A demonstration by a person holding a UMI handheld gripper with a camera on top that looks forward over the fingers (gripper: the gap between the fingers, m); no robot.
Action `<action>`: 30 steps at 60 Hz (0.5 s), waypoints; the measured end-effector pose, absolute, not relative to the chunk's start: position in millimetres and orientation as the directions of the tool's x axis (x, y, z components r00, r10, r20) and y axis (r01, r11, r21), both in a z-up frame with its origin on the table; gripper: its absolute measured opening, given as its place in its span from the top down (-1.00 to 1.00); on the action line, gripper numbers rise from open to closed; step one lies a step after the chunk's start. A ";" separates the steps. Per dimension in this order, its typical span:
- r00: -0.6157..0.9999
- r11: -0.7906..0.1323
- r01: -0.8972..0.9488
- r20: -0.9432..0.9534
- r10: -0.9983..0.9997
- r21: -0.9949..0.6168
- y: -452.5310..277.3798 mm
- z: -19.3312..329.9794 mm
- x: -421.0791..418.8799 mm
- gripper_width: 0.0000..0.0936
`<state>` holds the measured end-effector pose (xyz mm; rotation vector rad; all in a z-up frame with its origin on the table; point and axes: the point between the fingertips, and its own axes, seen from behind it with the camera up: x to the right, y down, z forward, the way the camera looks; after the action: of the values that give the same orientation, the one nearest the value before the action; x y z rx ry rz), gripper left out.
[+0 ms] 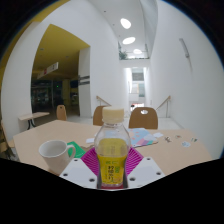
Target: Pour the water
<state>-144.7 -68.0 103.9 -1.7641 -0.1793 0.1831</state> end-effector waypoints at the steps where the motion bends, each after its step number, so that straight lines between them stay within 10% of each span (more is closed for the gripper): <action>1: 0.973 -0.208 0.020 -0.029 0.231 -0.978 -71.7 101.3 -147.1 0.37; 21: 0.961 -0.247 0.090 0.019 0.276 -0.965 -47.2 87.3 -157.7 0.31; 30: 0.962 -0.295 0.078 -0.005 0.271 -0.952 -44.9 68.2 -156.0 -0.18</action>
<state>-156.0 -44.9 68.2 -1.8681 -0.2549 0.1929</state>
